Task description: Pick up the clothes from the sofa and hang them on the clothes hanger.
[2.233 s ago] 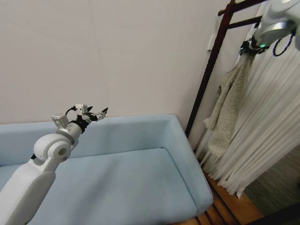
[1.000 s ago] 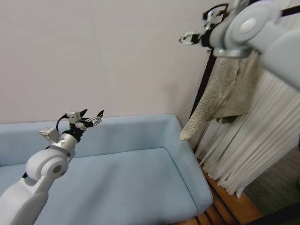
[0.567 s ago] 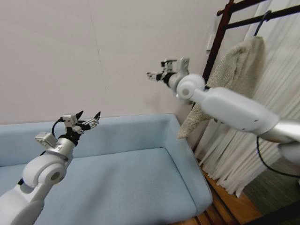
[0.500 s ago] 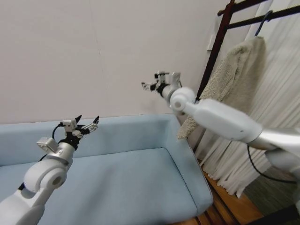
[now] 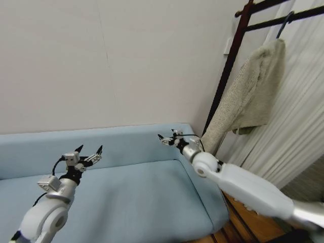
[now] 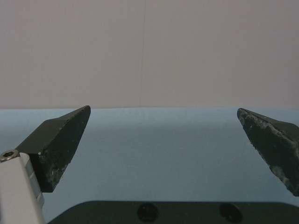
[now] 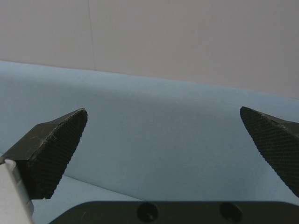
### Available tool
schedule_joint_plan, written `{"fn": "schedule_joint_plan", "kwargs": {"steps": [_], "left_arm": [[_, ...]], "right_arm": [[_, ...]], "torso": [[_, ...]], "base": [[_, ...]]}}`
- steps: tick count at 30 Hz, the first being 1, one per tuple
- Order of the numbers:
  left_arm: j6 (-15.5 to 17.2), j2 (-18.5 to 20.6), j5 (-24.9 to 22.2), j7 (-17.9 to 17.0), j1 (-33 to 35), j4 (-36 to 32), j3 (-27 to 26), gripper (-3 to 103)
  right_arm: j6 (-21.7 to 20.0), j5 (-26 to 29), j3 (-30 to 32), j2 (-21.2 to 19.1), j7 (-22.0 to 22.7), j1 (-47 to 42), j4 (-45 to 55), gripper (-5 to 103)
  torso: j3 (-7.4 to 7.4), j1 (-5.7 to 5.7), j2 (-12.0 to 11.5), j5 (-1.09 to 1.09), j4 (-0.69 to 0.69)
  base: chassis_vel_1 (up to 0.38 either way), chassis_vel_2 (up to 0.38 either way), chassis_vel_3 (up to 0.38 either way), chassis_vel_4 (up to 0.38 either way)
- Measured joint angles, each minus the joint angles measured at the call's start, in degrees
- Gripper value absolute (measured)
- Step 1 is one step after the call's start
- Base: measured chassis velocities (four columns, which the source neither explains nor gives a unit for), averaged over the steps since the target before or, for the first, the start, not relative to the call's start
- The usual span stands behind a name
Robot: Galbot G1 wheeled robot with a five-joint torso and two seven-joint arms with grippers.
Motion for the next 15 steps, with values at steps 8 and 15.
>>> {"fn": "schedule_joint_plan", "kwargs": {"steps": [8,15], "left_arm": [[-1.67,-2.73,2.62,4.15,10.39,-6.94,-8.15,100],[-1.53,-8.93,3.14,4.3,15.76,-10.3,-15.25,100]], "right_arm": [[-4.45,-10.74,25.43,-2.73,6.61,-27.96,16.67,100],[-9.3,-14.42,46.16,3.32,-0.12,-45.28,21.91,100]], "torso": [[-0.01,-0.01,0.02,-0.07,0.01],[0.0,-0.01,0.01,-0.06,0.04]], "base": [[0.0,0.0,0.0,0.0],[0.0,0.0,0.0,0.0]]}}
